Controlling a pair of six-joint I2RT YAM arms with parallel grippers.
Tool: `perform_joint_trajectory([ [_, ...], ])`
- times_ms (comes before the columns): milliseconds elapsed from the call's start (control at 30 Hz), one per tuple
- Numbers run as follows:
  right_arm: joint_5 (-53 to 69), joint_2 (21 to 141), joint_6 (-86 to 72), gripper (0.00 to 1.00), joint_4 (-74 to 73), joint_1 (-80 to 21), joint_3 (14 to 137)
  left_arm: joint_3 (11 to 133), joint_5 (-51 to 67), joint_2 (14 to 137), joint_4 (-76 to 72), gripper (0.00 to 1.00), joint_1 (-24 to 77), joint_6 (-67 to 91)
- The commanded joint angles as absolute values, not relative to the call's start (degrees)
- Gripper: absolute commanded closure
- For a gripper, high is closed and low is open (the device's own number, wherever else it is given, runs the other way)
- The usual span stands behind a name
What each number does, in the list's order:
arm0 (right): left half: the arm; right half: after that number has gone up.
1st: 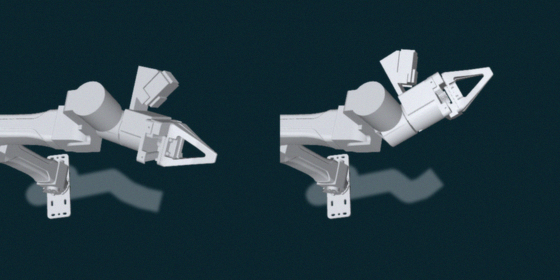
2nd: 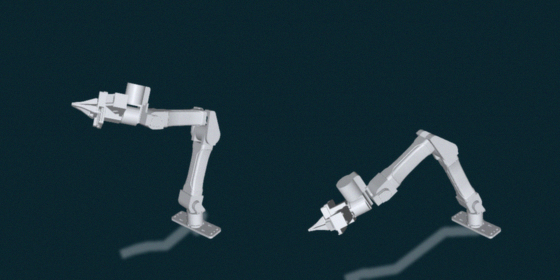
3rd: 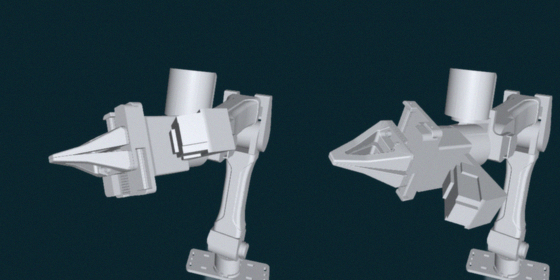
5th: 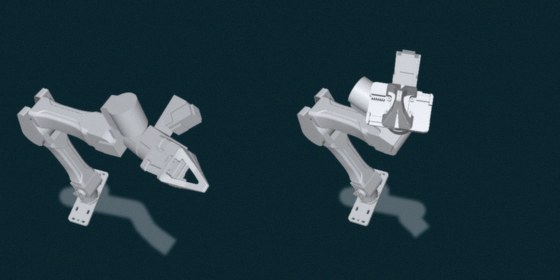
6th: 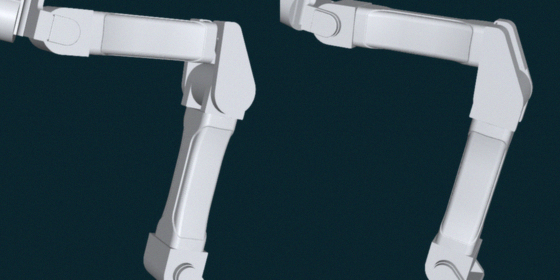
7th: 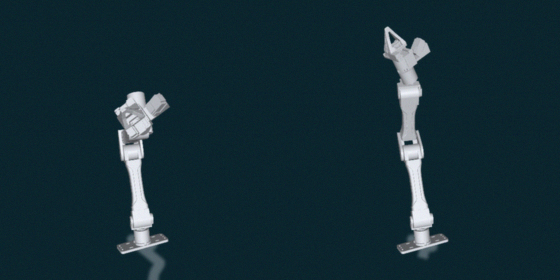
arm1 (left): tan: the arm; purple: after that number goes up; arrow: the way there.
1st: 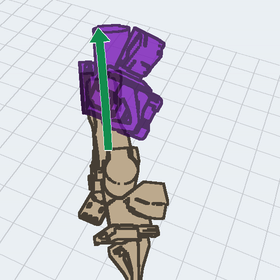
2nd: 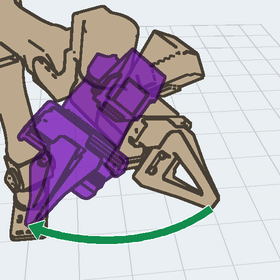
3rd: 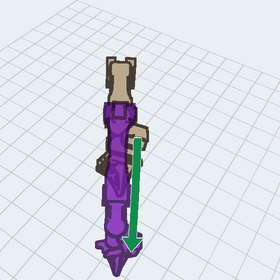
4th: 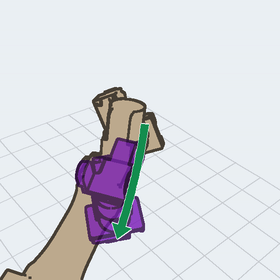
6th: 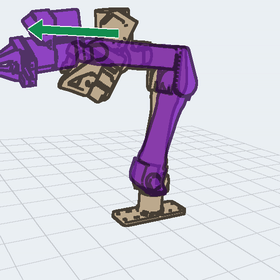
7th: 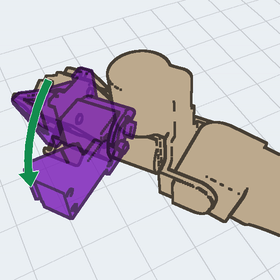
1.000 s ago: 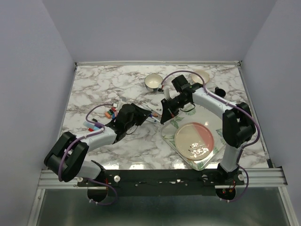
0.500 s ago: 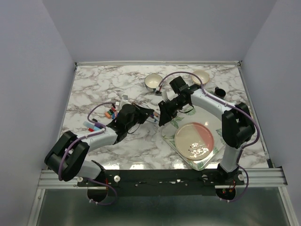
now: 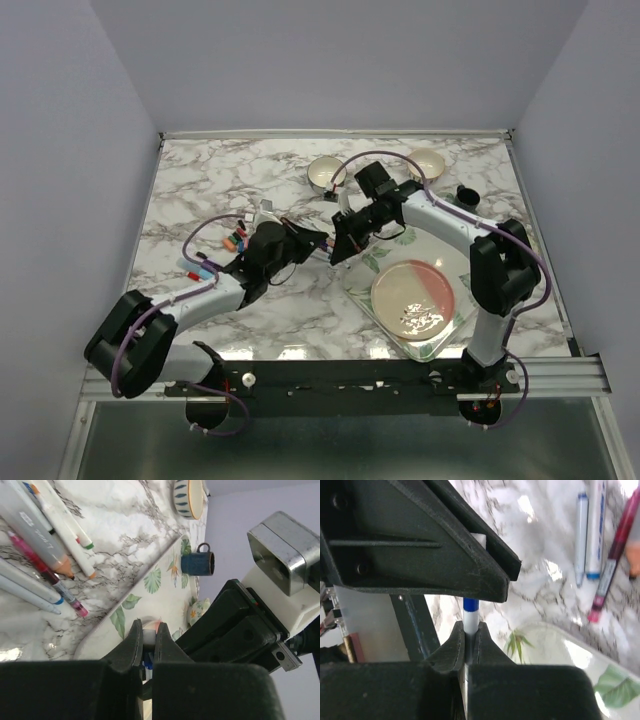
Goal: Open the pen caps
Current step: Open the pen cap, then place the pen cap on the table with the left arm
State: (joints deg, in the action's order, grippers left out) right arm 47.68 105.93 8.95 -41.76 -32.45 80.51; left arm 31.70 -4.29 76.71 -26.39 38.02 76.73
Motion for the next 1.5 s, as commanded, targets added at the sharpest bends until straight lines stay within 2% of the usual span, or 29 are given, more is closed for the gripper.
perform_joint_trajectory([
  [0, 49.22, 105.99, 9.67, 0.99, -46.14, -33.66, 81.47, 28.84, -18.02, 69.27, -15.82, 1.0, 24.57, 74.52],
  [100, 48.43, 106.61, 10.19, 0.99, -46.49, -35.15, 81.65, 28.13, -15.04, 67.33, -14.42, 1.0, 18.48, 74.19],
  [367, 43.77, 105.38, 10.81, 0.99, -43.95, -35.95, 80.77, 27.16, -16.16, 65.3, -6.17, 1.0, 12.67, 64.7],
  [633, 45.09, 106.52, 12.83, 0.99, -45.09, -35.95, 81.3, 27.42, -16.52, 72.77, -4.04, 1.0, 5.36, 59.51],
  [833, 43.68, 106.43, 12.92, 0.99, -45.09, -35.95, 81.3, 28.39, -17.05, 76.81, -5.36, 0.87, 5.01, 59.15],
  [1000, 42.89, 106.7, 13.01, 0.99, -44.91, -35.95, 81.3, 29.35, -17.49, 78.31, -5.01, 0.69, 4.66, 58.71],
  [1167, 42.1, 106.79, 13.01, 0.98, -44.83, -35.95, 81.3, 29.09, -17.67, 77.52, -5.36, 0.59, 4.4, 58.62],
  [1233, 41.23, 106.87, 13.1, 0.98, -44.65, -35.95, 81.3, 29.0, -17.58, 77.08, -5.36, 0.58, 4.31, 58.62],
  [1267, 40.87, 106.79, 13.27, 0.98, -44.3, -35.95, 81.21, 28.92, -17.58, 76.65, -5.36, 0.54, 4.22, 58.62],
  [1467, 33.94, 107.93, 14.41, 0.97, -42.81, -36.74, 82.44, 28.92, -16.7, 75.24, -5.45, 0.52, 4.13, 58.54],
])
